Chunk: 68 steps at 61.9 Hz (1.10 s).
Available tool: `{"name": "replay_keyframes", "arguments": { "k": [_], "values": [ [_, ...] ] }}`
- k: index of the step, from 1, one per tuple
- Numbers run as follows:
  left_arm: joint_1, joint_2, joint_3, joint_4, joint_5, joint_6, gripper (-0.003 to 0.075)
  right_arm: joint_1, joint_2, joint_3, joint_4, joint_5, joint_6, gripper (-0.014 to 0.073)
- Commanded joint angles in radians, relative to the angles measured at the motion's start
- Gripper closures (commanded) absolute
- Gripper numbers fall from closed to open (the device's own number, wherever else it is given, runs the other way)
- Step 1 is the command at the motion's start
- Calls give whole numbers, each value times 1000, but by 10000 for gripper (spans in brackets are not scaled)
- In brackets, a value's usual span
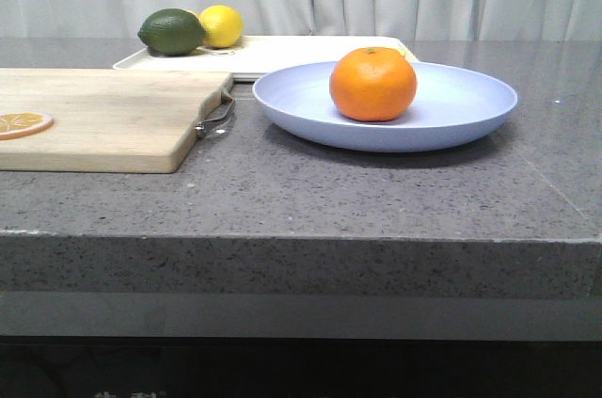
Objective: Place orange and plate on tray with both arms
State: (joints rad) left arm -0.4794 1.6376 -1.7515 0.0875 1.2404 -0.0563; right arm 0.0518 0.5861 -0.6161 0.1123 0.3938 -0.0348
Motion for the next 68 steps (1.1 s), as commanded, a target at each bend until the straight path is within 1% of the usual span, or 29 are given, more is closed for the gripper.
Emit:
{"name": "replay_keyframes", "arguments": {
  "k": [1,8,10,17,32,44,55,63,68],
  "values": [
    [78,-158,111,-8,-96,-23,738,0,6,-38,4,-60,-9,-49],
    [181,-293,296,-12,-202,-50,738,0,6,-38,4,-60,-9,-49],
    [208,-339,355,-16,-254,-54,738,0,8,-38,4,-60,-9,-49],
    [265,-484,531,-35,-391,-54,738,0,9,-38,4,-59,-9,-49],
    [278,-835,916,-44,-662,-54,738,0,50,-49,4,-58,-9,-49],
    [278,-1111,1165,-46,-789,-54,738,0,124,-81,4,-51,-9,-49],
    [278,-1338,1286,-48,-825,-54,738,0,219,-135,4,-32,-9,-49],
    [278,-1454,1320,-57,-856,-54,738,0,329,-192,6,-3,-9,-49],
    [278,-1501,1322,-65,-865,-54,738,0,412,-245,31,5,-9,-49]
  ]
}}
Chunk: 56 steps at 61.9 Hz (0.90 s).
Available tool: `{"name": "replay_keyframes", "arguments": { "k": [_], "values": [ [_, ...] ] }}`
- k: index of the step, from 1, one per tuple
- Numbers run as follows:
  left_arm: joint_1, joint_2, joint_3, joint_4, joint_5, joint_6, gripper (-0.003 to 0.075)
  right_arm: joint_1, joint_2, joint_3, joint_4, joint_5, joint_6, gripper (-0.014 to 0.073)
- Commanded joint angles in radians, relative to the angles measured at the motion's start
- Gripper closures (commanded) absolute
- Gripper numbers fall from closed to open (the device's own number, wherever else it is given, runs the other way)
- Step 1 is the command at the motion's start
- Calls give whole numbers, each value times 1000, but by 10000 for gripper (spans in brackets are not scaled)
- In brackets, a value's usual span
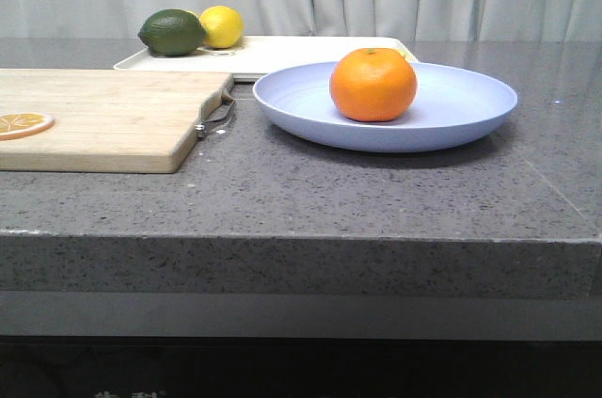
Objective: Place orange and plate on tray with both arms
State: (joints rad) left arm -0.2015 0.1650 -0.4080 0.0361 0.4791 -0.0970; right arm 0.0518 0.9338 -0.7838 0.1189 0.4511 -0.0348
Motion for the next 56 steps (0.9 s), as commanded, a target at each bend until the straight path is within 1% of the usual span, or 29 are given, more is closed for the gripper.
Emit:
{"name": "replay_keyframes", "arguments": {
  "k": [1,9,14,17,24,30,37,50,54,56],
  "values": [
    [0,-33,-21,-13,-104,-13,738,0,81,-87,30,-50,-9,-49],
    [0,-46,-21,-13,-104,-13,738,2,238,-193,97,-11,-9,-48],
    [0,-46,-21,-13,-104,-13,738,13,343,-269,127,26,-9,-34],
    [0,-46,-21,-13,-104,-13,738,25,408,-310,138,40,-9,-6],
    [0,-46,-21,-13,-104,-13,738,67,526,-398,156,53,-10,95],
    [0,-46,-21,-13,-104,-13,738,91,598,-454,161,65,-10,145],
    [0,-46,-21,-13,-104,-13,738,93,657,-489,166,78,-10,153],
    [0,-46,-21,-13,-104,-13,738,89,709,-499,166,85,-10,153],
    [0,-46,-21,-13,-104,-13,738,89,718,-499,166,88,-10,174],
    [0,-46,-21,-13,-104,-13,738,89,721,-499,166,92,-10,203]
  ]
}}
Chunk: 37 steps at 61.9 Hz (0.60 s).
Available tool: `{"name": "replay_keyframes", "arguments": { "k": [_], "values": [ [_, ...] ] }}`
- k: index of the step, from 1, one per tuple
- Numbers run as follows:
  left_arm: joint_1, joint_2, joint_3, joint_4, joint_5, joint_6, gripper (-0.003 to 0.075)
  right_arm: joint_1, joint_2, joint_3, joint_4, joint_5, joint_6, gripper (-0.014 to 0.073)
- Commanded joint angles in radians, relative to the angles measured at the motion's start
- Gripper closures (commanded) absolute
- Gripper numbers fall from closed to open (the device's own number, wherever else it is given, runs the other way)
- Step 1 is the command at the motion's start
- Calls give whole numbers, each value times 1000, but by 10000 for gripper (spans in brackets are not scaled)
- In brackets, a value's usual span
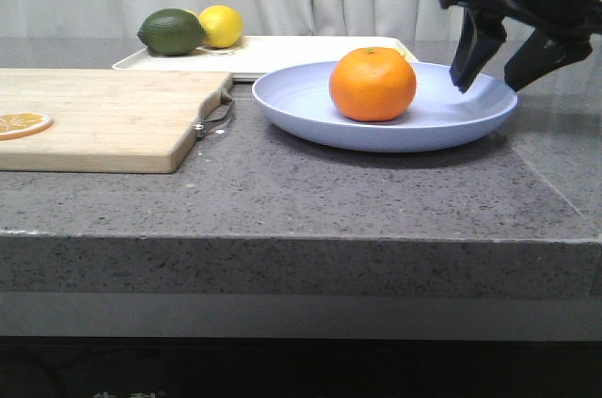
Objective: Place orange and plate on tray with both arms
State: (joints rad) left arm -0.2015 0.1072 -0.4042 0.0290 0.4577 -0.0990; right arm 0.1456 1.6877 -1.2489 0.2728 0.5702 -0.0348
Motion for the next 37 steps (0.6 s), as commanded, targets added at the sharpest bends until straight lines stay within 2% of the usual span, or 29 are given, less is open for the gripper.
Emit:
{"name": "replay_keyframes", "arguments": {
  "k": [1,10,15,18,28,37],
  "values": [
    [0,11,-25,-6,-82,-11,738,-4,-33,-33,12,-27,-10,210],
    [0,11,-25,-6,-82,-11,738,-4,-33,-33,12,-17,-10,420],
    [0,11,-25,-6,-82,-11,738,-4,-33,-33,12,-4,-10,592],
    [0,11,-25,-6,-82,-11,738,-4,-33,-33,12,2,-10,660],
    [0,11,-25,-6,-82,-11,738,-6,-33,-40,30,21,-10,655],
    [0,11,-25,-6,-82,-11,738,-19,-33,-86,98,76,-10,655]
  ]
}}
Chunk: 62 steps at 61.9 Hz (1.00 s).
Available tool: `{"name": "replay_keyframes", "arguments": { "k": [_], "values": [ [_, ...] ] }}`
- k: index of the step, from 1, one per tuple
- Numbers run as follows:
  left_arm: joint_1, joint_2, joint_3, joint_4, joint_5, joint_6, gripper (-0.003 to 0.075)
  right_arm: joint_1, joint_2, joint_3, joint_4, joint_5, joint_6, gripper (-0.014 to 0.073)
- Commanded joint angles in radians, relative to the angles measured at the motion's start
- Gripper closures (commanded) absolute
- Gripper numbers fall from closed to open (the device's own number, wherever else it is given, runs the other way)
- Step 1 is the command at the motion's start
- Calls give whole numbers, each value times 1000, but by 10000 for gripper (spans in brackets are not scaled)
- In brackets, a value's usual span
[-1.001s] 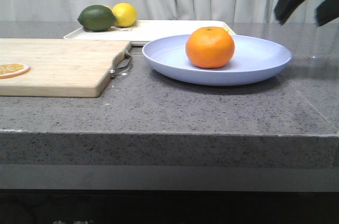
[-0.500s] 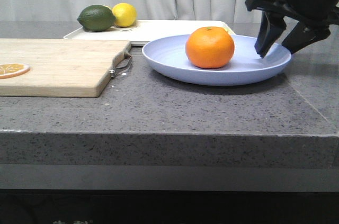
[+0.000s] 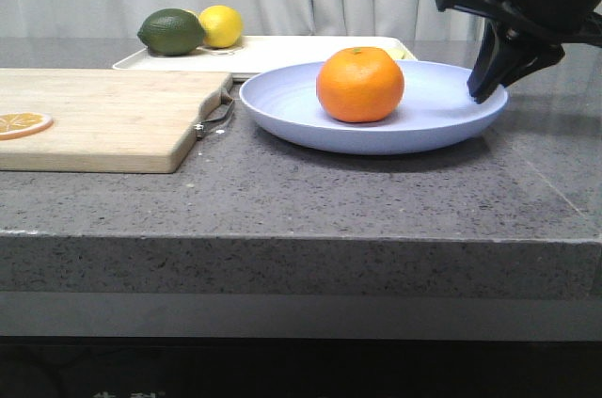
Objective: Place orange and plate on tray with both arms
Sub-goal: 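Close the right gripper on the plate rim, then lift the plate with the right gripper and lower it onto the white tray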
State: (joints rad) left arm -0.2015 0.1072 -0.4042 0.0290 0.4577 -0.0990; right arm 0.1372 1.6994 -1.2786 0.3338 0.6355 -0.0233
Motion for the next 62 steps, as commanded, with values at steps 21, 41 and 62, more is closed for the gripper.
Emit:
{"name": "replay_keyframes", "arguments": {
  "k": [21,41,62],
  "values": [
    [0,11,-25,-6,-82,-11,738,-29,20,-326,158,150,-22,655],
    [0,11,-25,-6,-82,-11,738,-24,318,-849,253,270,51,655],
    [0,11,-25,-6,-82,-11,738,-19,754,-1500,241,312,206,655]
  ]
}}
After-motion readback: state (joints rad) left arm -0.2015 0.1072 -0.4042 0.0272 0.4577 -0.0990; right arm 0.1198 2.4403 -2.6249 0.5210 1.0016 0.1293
